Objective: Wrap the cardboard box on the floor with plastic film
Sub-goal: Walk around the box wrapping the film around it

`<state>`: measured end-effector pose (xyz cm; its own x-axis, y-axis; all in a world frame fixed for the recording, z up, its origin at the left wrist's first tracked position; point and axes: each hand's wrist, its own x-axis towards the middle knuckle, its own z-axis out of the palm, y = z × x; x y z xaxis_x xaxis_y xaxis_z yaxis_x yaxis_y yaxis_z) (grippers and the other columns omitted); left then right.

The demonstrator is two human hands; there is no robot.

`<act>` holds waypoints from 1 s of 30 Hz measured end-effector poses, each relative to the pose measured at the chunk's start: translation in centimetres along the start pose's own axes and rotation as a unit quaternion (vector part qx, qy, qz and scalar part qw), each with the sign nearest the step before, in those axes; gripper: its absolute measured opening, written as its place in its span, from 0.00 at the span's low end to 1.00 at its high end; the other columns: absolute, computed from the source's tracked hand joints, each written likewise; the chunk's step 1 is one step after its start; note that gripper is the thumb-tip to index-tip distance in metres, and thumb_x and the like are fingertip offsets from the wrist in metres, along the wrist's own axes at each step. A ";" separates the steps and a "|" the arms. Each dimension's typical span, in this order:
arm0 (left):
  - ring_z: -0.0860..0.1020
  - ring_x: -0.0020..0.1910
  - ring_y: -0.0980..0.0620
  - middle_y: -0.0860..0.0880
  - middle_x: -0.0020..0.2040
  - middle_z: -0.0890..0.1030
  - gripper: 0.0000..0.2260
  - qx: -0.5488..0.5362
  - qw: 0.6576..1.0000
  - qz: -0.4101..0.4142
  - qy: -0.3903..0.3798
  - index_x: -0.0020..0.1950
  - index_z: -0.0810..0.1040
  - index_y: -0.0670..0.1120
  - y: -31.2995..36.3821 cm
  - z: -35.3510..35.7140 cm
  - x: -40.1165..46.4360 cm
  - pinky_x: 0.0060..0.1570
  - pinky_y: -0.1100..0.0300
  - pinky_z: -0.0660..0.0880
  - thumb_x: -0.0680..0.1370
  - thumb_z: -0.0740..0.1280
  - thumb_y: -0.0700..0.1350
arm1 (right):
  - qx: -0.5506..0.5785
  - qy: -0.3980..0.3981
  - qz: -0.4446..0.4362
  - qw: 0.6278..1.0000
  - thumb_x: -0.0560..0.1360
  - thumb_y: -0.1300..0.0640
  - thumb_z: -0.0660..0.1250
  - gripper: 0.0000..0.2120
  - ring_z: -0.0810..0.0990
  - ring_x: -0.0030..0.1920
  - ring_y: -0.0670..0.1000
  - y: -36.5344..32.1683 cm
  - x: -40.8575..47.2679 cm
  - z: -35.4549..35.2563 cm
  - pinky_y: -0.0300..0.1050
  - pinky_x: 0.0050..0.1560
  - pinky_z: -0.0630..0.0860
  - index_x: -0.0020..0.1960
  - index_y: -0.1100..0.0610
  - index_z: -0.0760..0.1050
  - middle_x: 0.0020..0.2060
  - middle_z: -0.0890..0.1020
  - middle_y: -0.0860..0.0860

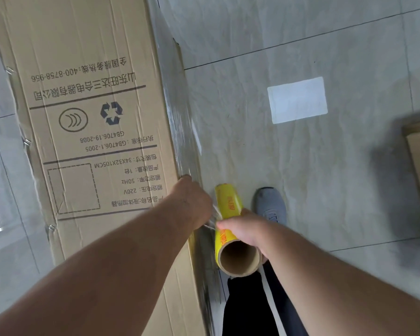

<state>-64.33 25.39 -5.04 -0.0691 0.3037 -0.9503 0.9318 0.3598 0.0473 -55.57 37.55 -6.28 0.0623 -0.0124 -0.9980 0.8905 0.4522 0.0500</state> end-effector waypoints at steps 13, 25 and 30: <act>0.69 0.75 0.40 0.37 0.77 0.70 0.25 0.027 0.995 -0.056 0.083 0.78 0.69 0.44 2.5 3.7 0.5 0.72 0.39 0.60 0.82 0.54 0.50 | 0.264 0.005 0.095 0.960 0.70 0.34 0.70 0.35 0.85 0.58 0.62 1.6 0.0 3.2 0.65 0.65 0.81 0.70 0.53 0.76 0.60 0.84 0.58; 0.73 0.72 0.46 0.47 0.72 0.77 0.18 -0.036 0.995 -0.031 0.090 0.70 0.78 0.50 3.1 3.8 0.1 0.72 0.47 0.67 0.81 0.61 0.48 | 0.404 -0.106 0.077 0.906 0.72 0.32 0.77 0.33 0.89 0.53 0.63 3.9 0.5 5.2 0.69 0.58 0.84 0.66 0.55 0.81 0.51 0.90 0.60; 0.77 0.67 0.47 0.48 0.66 0.81 0.14 -0.066 0.992 -0.053 0.098 0.65 0.78 0.50 4.3 3.3 -1.0 0.70 0.48 0.67 0.81 0.61 0.46 | 0.219 -0.012 0.035 0.975 0.54 0.25 0.75 0.57 0.84 0.61 0.61 7.0 2.7 5.0 0.63 0.68 0.80 0.77 0.48 0.69 0.65 0.82 0.56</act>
<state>-59.11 23.71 -4.87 -0.2430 0.4186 -0.8750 0.8621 0.5067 0.0030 -46.90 36.19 -8.43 0.1350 -0.0192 -0.9907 0.9905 0.0292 0.1344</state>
